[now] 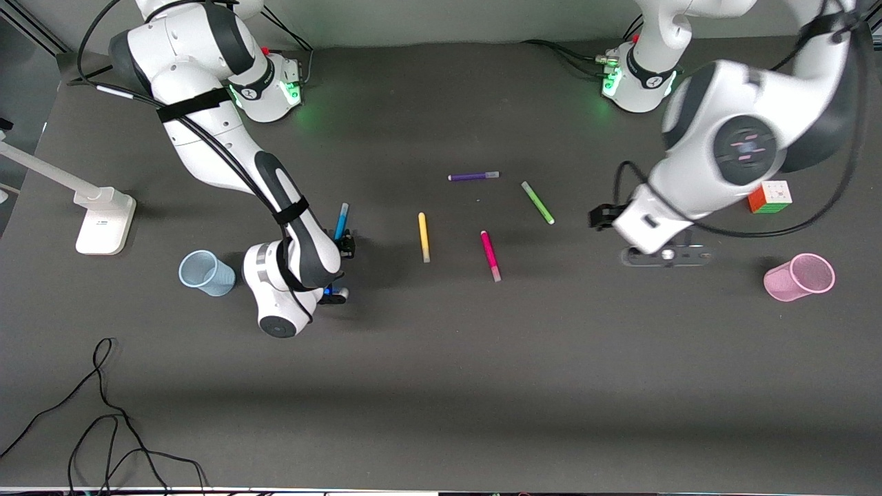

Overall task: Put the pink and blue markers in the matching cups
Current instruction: 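Grasp the blue marker with the right gripper while the left gripper reaches the pink marker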

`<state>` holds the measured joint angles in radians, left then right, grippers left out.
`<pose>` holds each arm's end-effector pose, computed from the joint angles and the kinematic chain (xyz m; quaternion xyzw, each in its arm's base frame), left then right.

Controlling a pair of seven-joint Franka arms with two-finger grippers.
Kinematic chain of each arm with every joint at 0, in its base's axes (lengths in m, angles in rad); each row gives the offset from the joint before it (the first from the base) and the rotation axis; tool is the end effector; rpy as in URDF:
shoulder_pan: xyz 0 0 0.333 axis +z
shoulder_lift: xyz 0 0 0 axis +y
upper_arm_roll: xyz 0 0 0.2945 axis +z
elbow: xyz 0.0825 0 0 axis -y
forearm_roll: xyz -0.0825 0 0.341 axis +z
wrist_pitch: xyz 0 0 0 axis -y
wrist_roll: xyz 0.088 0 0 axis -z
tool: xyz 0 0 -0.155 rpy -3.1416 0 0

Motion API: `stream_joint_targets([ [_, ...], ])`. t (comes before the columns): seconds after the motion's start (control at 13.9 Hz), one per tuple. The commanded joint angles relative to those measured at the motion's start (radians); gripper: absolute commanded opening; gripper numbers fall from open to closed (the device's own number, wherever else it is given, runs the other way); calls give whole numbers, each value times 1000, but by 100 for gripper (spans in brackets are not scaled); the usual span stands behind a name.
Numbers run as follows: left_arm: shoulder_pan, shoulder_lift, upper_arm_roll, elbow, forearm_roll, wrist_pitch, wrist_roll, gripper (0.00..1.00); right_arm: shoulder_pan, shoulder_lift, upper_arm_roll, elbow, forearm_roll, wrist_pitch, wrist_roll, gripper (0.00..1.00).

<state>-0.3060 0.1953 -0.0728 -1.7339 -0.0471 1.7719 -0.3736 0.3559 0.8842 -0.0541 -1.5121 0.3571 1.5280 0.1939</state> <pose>0.5084 -0.2074 0.3972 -0.9965 -0.0040 0.0838 0.0011 0.4770 0.2071 0.0990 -0.8992 0.0190 0.4356 0.0356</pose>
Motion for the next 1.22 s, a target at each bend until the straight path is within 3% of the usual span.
stream_joint_targets([
  [0.0,-45,77,13,2,6,81,-53,99,8,19,-4,30,22,-6,13,3],
  [0.36,-142,202,13,4,6,251,-217,99,1,-2,-12,38,20,-19,73,0],
  [0.57,-188,285,13,2,0,342,-277,99,-3,-69,-27,53,10,-19,159,0],
  [1.15,-286,438,13,0,0,543,-456,94,0,-344,-236,105,-124,35,208,0],
])
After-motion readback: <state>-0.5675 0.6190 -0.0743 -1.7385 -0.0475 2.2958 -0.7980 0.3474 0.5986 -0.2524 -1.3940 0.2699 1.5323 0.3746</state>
